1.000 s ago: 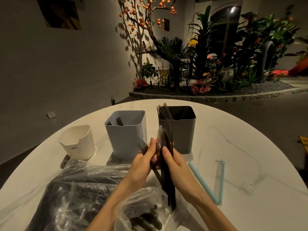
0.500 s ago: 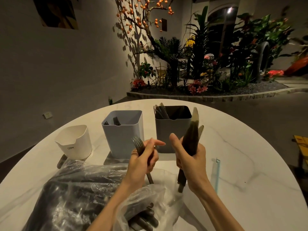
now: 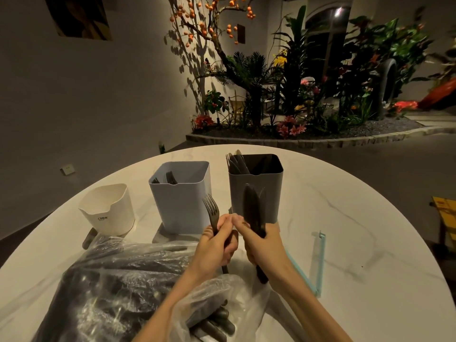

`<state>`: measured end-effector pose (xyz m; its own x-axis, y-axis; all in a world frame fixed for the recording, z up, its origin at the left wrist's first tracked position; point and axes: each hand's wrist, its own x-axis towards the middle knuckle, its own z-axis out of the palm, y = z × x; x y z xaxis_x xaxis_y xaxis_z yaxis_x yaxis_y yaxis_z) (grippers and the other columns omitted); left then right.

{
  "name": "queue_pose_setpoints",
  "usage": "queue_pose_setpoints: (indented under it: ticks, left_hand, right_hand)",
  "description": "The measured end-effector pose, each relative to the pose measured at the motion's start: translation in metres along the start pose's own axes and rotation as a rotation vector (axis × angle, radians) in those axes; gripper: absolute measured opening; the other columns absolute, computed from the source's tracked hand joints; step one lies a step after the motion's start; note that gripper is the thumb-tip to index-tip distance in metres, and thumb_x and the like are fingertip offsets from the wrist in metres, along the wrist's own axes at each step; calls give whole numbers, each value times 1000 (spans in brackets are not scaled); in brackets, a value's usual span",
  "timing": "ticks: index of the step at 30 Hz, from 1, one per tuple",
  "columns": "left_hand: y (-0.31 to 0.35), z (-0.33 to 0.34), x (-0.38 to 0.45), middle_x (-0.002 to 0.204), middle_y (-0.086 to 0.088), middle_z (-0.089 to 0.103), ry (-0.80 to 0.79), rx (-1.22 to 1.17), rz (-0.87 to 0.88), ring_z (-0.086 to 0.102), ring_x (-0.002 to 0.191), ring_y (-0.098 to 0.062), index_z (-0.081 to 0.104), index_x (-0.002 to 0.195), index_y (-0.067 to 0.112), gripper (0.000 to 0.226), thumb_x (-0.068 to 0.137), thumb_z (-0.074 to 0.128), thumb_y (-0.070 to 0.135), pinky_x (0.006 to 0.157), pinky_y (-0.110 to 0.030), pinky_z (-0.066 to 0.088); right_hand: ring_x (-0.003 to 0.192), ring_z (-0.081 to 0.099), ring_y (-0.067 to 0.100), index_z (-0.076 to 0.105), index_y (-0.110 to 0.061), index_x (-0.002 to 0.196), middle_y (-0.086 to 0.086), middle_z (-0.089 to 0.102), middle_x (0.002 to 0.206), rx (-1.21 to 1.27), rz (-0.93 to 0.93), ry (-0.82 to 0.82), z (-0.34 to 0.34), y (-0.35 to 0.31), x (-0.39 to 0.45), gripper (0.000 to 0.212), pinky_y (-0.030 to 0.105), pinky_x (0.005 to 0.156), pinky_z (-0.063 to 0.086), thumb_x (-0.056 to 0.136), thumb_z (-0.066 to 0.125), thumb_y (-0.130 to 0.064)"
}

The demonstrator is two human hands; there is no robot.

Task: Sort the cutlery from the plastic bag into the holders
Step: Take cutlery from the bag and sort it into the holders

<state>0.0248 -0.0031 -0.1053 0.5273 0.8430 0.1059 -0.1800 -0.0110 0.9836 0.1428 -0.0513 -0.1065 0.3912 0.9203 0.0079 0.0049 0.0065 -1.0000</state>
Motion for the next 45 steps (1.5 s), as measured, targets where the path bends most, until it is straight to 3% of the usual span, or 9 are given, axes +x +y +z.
queue_pose_setpoints:
  ticks: [4, 8, 16, 24, 31, 36, 39, 42, 45]
  left_hand:
    - [-1, -3, 1, 51, -3, 38, 77, -3, 77, 29, 39, -9, 64, 110, 6, 36, 103, 41, 32, 36, -19, 26]
    - [11, -2, 1, 54, -8, 35, 108, -49, 129, 27, 41, -11, 69, 107, 10, 38, 97, 45, 38, 39, -22, 22]
    - [62, 5, 21, 56, -9, 35, 100, 11, 234, 27, 44, -12, 72, 102, 12, 36, 96, 47, 38, 42, -23, 22]
    - [75, -6, 35, 54, -8, 43, 116, 44, 161, 34, 43, -12, 76, 93, 18, 36, 92, 49, 41, 41, -21, 25]
    - [70, -23, 37, 50, -5, 46, 176, 83, 91, 36, 41, -10, 71, 104, 10, 36, 101, 44, 32, 39, -17, 28]
    - [67, -26, 36, 53, -7, 47, 117, 86, 61, 36, 41, -11, 70, 108, 7, 37, 103, 41, 31, 38, -18, 30]
    - [71, -26, 33, 55, -7, 50, 89, 100, 27, 37, 41, -10, 69, 109, 8, 35, 103, 43, 30, 39, -17, 30]
    - [77, -28, 30, 58, -7, 53, 65, 126, -22, 38, 44, -11, 69, 110, 10, 31, 99, 49, 30, 40, -17, 29]
    - [85, -29, 26, 63, -8, 55, 38, 119, -63, 35, 46, -13, 69, 111, 10, 30, 103, 46, 27, 41, -19, 26]
  right_hand:
    - [50, 42, 9, 56, -3, 100, 4, 46, 62, 84, 37, 40, -6, -3, 6, 56, 18, 46, 38, 85, 69, -55]
    - [44, 36, 9, 48, -13, 64, 0, 39, 52, 224, -78, 17, -17, -37, 1, 42, 20, 45, 34, 90, 69, -38]
    - [39, 29, 7, 41, -22, 59, -10, 34, 47, 242, -371, -38, -23, -168, 77, 45, 20, 39, 26, 98, 62, -33]
    - [54, 41, 8, 56, -17, 74, -8, 46, 56, 35, -218, -28, 2, -140, 143, 41, 22, 55, 36, 96, 58, -51]
    - [69, 50, 13, 67, -12, 91, 0, 52, 68, -74, -208, -53, 6, -130, 150, 41, 24, 67, 41, 98, 55, -50]
    - [72, 61, 14, 68, -9, 96, 4, 63, 76, -100, -187, -96, 8, -125, 152, 38, 20, 68, 47, 99, 55, -45]
    - [78, 68, 10, 69, -11, 100, 3, 71, 86, -146, -243, -107, 7, -127, 148, 29, 12, 61, 48, 97, 62, -39]
    - [94, 68, 13, 71, -17, 104, 0, 73, 96, -200, -320, -119, 5, -130, 148, 25, 14, 70, 48, 93, 68, -39]
    - [96, 62, 5, 71, -23, 99, -10, 67, 100, -466, -521, 60, 7, -136, 142, 19, 19, 79, 50, 92, 67, -41]
